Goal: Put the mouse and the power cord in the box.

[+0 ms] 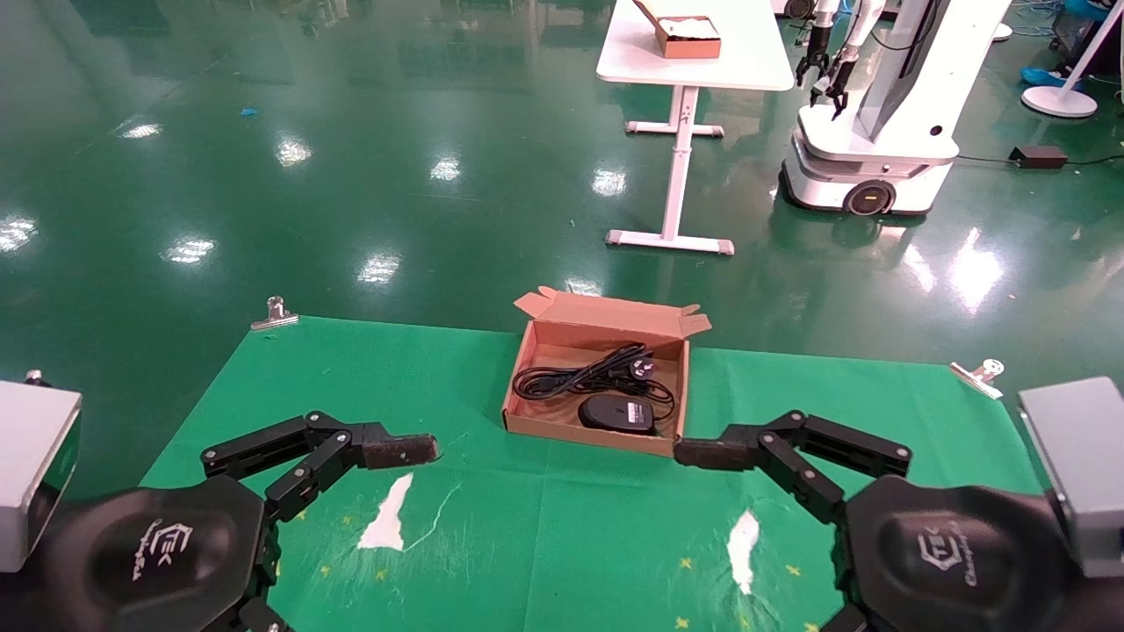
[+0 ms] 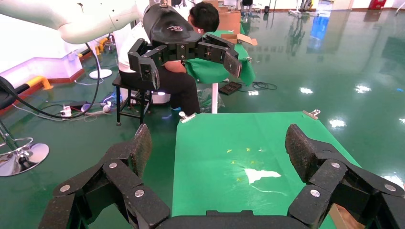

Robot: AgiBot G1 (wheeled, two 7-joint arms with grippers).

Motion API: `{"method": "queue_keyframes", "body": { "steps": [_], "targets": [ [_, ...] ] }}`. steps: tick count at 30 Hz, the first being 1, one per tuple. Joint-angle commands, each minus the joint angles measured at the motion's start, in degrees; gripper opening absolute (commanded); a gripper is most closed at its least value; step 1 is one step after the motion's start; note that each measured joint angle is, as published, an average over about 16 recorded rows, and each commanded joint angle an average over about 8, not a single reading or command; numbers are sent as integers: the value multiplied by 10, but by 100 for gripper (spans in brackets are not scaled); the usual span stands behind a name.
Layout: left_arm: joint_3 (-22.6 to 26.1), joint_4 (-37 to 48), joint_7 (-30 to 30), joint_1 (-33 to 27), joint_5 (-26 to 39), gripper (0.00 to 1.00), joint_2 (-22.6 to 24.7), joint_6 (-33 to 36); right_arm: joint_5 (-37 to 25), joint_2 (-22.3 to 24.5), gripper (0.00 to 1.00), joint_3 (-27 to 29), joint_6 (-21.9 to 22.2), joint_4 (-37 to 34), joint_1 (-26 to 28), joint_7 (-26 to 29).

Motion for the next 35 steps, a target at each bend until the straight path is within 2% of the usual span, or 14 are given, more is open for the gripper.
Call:
{"method": "queue_keyframes", "body": {
  "steps": [1,35],
  "targets": [
    [0,0,0,0,0,100,0,0,0,0,100,0,0,0,0,0],
    [1,1,0,-1,1,100,1,-1,-1,0,100,-1,0,-1,1,0]
  ]
}}
